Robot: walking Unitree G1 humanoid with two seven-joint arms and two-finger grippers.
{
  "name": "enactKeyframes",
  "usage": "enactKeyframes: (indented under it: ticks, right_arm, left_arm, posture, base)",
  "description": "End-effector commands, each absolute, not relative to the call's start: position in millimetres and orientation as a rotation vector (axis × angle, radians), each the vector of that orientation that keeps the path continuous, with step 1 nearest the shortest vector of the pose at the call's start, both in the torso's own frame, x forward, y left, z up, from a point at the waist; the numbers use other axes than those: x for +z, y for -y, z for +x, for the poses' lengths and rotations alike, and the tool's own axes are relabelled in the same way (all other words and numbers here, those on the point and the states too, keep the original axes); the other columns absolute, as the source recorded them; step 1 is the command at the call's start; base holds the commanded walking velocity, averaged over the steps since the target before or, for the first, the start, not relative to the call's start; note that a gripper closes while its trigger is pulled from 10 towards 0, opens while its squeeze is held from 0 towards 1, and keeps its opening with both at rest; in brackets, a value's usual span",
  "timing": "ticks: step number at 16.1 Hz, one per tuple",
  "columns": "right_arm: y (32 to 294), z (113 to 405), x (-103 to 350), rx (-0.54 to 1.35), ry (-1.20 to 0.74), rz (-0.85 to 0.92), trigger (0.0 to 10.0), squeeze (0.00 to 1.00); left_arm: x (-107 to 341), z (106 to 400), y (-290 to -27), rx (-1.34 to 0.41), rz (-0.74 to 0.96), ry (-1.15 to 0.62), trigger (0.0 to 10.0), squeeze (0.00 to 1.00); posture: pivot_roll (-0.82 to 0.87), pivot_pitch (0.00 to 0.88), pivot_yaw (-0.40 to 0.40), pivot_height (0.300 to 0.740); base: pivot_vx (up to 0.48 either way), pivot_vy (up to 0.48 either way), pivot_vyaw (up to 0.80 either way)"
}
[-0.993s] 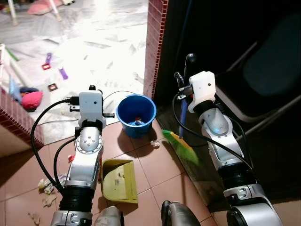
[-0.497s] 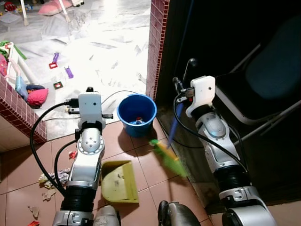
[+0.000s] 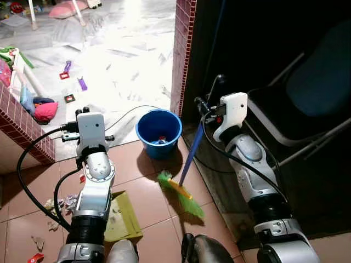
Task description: Sweep floor
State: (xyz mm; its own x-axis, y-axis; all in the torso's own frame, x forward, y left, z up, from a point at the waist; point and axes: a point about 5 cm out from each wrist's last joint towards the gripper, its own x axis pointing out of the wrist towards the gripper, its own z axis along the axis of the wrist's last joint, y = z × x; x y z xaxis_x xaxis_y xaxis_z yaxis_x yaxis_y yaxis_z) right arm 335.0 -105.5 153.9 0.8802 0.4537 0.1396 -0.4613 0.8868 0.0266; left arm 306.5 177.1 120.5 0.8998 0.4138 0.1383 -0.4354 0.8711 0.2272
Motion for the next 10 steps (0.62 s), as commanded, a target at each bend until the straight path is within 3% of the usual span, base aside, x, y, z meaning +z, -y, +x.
enactKeyframes:
  ticks: [1,6,9,10]
  right_arm:
    - [101,333,164,0.516,0.161,0.108,10.0,0.0]
    - [97,333,185,0.697,0.101,0.253,10.0,0.0]
    - [99,314,161,0.898,-0.047,0.159,10.0,0.0]
    - [103,312,157,0.888,-0.03,0.086,10.0,0.0]
  left_arm:
    - [135,311,-175,0.446,0.281,0.166,10.0,0.0]
    - [130,313,-174,0.435,0.256,0.129,10.0,0.0]
    - [130,314,-170,0.372,0.263,0.137,10.0,0.0]
    - [130,314,-172,0.375,0.278,0.141,10.0,0.0]
  posture:
    - [-0.01,0.076,-0.017,0.74]
    - [-0.03,0.074,-0.014,0.74]
    - [-0.03,0.073,-0.018,0.74]
    - [-0.03,0.073,-0.018,0.74]
  base:
    - [0.0,0.0,0.0]
    - [0.0,0.0,0.0]
    - [0.0,0.0,0.0]
    - [0.0,0.0,0.0]
